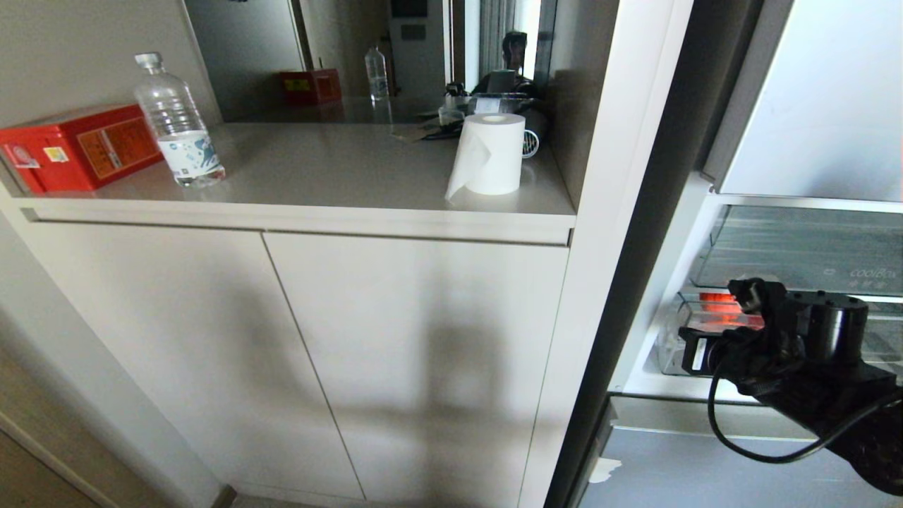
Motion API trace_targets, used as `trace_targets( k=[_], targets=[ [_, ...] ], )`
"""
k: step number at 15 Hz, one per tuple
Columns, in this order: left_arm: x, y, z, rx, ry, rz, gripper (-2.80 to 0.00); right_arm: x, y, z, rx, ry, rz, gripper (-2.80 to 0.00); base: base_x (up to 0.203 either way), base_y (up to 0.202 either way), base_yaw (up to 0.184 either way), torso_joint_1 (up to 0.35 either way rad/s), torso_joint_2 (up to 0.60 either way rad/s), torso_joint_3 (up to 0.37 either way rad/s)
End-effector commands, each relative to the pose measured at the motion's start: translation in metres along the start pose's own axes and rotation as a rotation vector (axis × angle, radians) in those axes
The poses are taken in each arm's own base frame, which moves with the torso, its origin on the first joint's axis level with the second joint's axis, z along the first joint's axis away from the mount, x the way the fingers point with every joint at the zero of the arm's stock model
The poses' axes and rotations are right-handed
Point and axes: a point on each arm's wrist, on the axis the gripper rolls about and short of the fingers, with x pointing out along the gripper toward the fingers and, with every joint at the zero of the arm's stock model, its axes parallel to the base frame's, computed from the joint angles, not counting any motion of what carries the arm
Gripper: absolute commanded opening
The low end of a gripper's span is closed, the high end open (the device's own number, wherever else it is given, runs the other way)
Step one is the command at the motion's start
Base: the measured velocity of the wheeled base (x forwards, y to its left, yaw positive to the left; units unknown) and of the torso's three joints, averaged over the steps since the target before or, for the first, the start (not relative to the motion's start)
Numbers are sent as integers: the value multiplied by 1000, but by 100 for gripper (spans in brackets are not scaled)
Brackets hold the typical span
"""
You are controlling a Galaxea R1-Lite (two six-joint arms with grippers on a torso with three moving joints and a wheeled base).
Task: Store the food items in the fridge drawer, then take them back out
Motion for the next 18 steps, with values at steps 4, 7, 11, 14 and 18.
trace_targets(
  k=[4, 7, 11, 14, 18],
  targets=[
    [0, 0, 0, 0, 2, 0, -280, -54, -1, 2, 0, -45, 11, -280, 0, 0, 0, 0, 0, 0],
    [0, 0, 0, 0, 2, 0, -280, -86, -4, -8, 2, -41, 9, 0, 0, 0, 0, 0, 0, 0],
    [0, 0, 0, 0, 2, 0, -280, -124, -8, -20, -1, -57, 4, 0, 0, 0, 0, 0, 0, 0],
    [0, 0, 0, 0, 2, 0, -280, -148, -12, -15, 5, -114, -34, 0, 0, 0, 0, 0, 0, 0],
    [0, 0, 0, 0, 2, 0, -280, -146, -21, 30, 15, -42, -144, 0, 0, 0, 0, 0, 0, 0]
  ],
)
